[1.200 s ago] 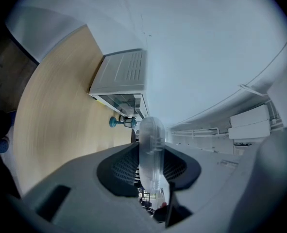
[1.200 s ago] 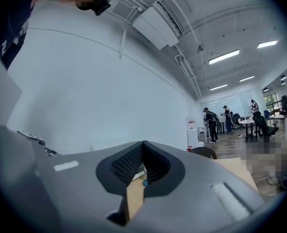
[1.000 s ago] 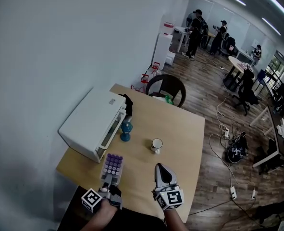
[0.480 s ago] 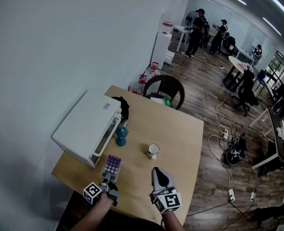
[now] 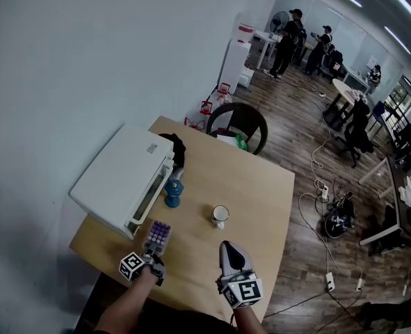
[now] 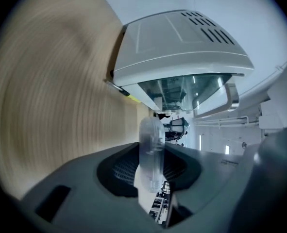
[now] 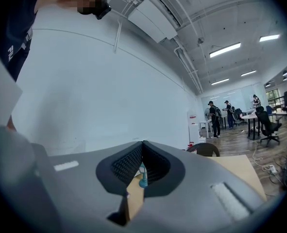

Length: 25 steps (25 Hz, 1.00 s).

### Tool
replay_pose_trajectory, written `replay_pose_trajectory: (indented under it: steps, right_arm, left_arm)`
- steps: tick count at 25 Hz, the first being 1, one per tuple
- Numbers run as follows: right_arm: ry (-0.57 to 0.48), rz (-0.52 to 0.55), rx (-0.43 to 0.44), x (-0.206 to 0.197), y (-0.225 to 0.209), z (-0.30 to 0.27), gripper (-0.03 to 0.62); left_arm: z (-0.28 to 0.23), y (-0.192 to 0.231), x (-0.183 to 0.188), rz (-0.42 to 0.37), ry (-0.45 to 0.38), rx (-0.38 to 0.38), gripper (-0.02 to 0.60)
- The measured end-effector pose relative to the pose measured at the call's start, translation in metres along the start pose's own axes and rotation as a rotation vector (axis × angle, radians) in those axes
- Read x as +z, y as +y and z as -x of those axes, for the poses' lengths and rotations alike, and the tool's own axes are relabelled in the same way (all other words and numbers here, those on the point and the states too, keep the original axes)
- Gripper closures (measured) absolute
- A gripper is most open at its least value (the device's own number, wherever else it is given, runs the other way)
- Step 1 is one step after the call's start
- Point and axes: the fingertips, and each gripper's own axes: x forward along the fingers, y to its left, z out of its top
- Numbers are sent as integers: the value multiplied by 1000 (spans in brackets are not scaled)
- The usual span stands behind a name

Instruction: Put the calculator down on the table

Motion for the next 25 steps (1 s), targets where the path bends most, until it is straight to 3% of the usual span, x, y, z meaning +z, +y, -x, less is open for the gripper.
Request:
replay_pose_trajectory:
  steps: [10,19,21,25]
  right_arm:
    - [59,-8,-17,-15,1,1,588]
    - [54,-1,-25,-16,-3,-7,588]
    - [66,-4,-21,-20,-2,-8,588]
    - [83,-36,-20,-29,-1,-11,588]
  left_arm:
    - [-27,29,5,1,47,36,479]
    - [-51,30,4,103,59,-7,477]
    - [-52,33,2,102,74,25,474]
    - [-52,42,6,66,73,162,462]
